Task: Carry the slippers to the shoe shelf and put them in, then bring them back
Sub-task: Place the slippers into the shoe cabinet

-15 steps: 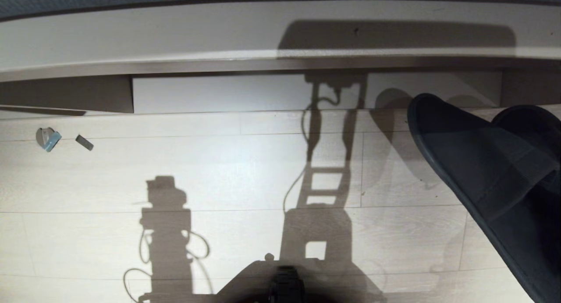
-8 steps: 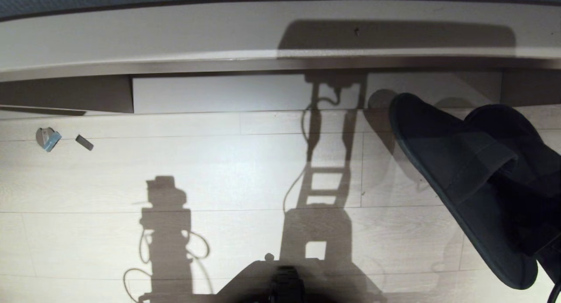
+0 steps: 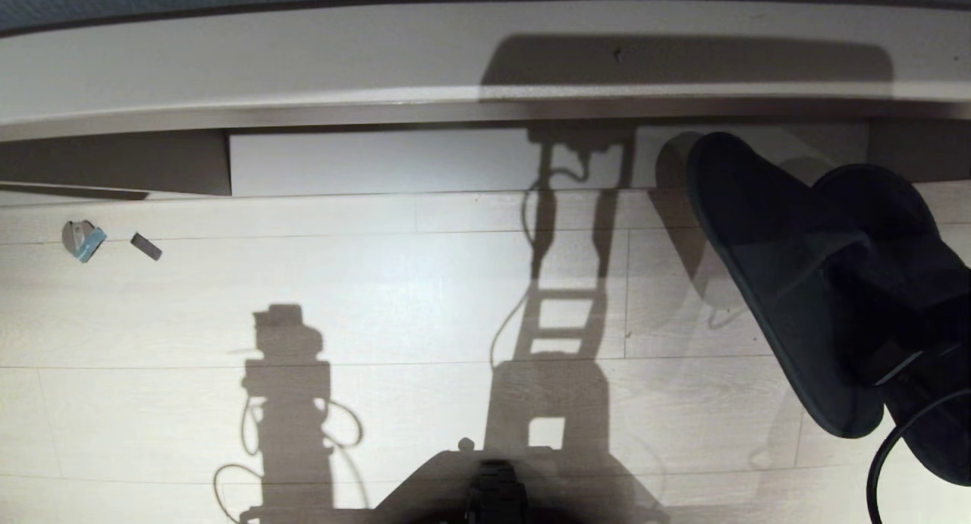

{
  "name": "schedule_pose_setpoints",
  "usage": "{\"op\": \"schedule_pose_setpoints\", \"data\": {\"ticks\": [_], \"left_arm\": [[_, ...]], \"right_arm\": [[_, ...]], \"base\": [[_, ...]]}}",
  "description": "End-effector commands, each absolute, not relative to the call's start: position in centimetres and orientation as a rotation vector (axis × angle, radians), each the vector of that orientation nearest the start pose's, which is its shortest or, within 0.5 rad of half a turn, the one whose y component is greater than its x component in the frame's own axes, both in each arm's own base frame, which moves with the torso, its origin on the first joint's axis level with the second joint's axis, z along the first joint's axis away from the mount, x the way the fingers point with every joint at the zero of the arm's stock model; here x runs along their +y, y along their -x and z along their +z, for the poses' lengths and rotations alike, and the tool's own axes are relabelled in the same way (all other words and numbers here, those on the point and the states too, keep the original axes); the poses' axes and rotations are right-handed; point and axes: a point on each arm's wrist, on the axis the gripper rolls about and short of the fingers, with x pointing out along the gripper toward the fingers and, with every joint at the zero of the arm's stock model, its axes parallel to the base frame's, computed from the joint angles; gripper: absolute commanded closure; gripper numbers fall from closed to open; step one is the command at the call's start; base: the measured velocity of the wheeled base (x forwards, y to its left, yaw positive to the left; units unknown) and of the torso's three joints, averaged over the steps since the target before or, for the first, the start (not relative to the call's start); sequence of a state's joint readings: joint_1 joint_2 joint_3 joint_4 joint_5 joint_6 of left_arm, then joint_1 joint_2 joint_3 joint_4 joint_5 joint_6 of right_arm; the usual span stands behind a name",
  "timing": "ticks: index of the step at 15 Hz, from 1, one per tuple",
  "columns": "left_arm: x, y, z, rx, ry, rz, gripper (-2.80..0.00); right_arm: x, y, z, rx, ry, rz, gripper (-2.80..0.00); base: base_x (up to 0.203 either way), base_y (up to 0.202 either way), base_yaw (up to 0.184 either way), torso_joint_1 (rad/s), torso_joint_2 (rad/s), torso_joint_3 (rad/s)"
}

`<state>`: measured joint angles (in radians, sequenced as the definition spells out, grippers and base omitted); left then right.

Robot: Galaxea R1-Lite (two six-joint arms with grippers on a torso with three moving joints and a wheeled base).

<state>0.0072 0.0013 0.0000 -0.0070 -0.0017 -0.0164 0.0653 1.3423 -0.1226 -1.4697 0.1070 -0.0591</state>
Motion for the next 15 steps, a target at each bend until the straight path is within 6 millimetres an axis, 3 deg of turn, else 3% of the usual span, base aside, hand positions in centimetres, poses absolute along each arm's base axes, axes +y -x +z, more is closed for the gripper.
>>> {"op": "schedule_pose_setpoints", "data": {"ticks": [1,7,11,15], "left_arm": [[0.0,2.3,7.6,-0.006,0.017,0.006,0.0],[0.0,2.3,7.6,-0.006,0.017,0.006,0.0],[0.0,2.3,7.6,-0.006,0.017,0.006,0.0],[0.0,2.3,7.6,-0.006,0.017,0.006,0.0]], "right_arm": [[1.4,-17.4,17.5,-0.243,0.06,0.161,0.0],[1.6,-20.2,19.0,-0.302,0.039,0.158,0.0],[1.7,-21.9,21.4,-0.405,0.051,0.182,0.0],[2.0,-23.8,21.8,-0.422,0.066,0.236,0.0]], "base": [[0.0,0.0,0.0,0.0,0.0,0.0],[0.0,0.0,0.0,0.0,0.0,0.0],[0.0,0.0,0.0,0.0,0.0,0.0],[0.0,0.0,0.0,0.0,0.0,0.0]]}}
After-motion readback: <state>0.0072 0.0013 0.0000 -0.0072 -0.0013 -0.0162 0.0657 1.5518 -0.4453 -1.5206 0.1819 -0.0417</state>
